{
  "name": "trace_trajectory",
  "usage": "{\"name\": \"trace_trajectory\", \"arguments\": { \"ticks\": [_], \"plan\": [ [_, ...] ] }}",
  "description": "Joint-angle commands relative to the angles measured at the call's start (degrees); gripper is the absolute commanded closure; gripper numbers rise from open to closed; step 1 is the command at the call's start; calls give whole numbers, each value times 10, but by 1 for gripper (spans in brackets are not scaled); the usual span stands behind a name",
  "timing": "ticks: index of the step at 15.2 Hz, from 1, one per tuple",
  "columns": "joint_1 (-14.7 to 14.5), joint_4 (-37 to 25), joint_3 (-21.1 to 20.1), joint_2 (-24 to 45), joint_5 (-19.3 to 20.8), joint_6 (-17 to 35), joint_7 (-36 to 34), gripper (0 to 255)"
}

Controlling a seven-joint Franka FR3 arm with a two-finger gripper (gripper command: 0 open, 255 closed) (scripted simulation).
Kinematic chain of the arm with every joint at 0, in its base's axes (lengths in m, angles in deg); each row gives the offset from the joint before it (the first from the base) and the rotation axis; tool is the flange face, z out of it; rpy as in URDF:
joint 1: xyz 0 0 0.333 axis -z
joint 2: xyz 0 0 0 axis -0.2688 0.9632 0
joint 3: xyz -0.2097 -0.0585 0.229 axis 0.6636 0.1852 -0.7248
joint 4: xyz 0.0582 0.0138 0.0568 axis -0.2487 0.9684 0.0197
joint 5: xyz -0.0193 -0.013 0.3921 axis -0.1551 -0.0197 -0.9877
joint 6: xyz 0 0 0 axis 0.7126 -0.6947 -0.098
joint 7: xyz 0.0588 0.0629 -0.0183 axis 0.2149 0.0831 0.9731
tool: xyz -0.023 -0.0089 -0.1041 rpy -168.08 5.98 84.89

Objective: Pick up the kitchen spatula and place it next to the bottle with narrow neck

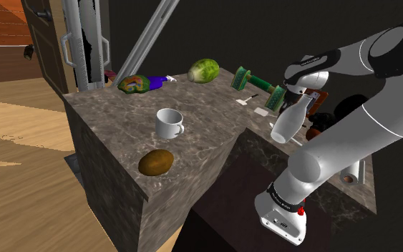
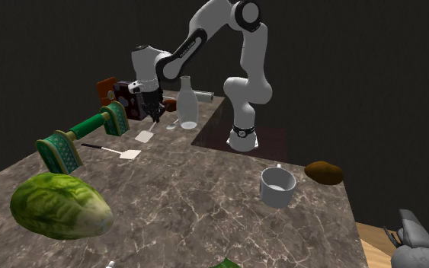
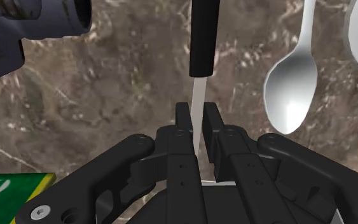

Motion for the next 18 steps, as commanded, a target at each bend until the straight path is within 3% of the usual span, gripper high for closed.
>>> {"name": "trace_trajectory", "arguments": {
  "ticks": [1,10,11,16,18],
  "plan": [
    [-1,7,4,11,-6,17,5,255],
    [-3,12,7,20,-11,29,8,255],
    [-3,12,7,20,-11,29,8,0],
    [-3,12,7,20,-11,29,8,0],
    [0,-8,-3,-8,3,-15,-4,0]
  ]
}}
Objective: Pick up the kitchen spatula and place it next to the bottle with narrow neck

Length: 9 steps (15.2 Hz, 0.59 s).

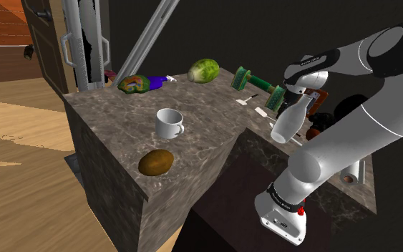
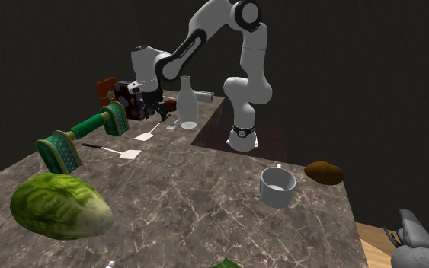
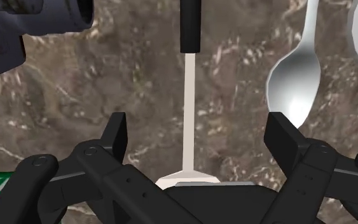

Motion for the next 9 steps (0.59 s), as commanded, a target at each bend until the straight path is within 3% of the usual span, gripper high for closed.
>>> {"name": "trace_trajectory", "arguments": {
  "ticks": [1,9],
  "plan": [
    [2,-16,-10,-24,11,-39,-10,0],
    [3,-26,-14,-33,14,-55,-13,0]
  ]
}}
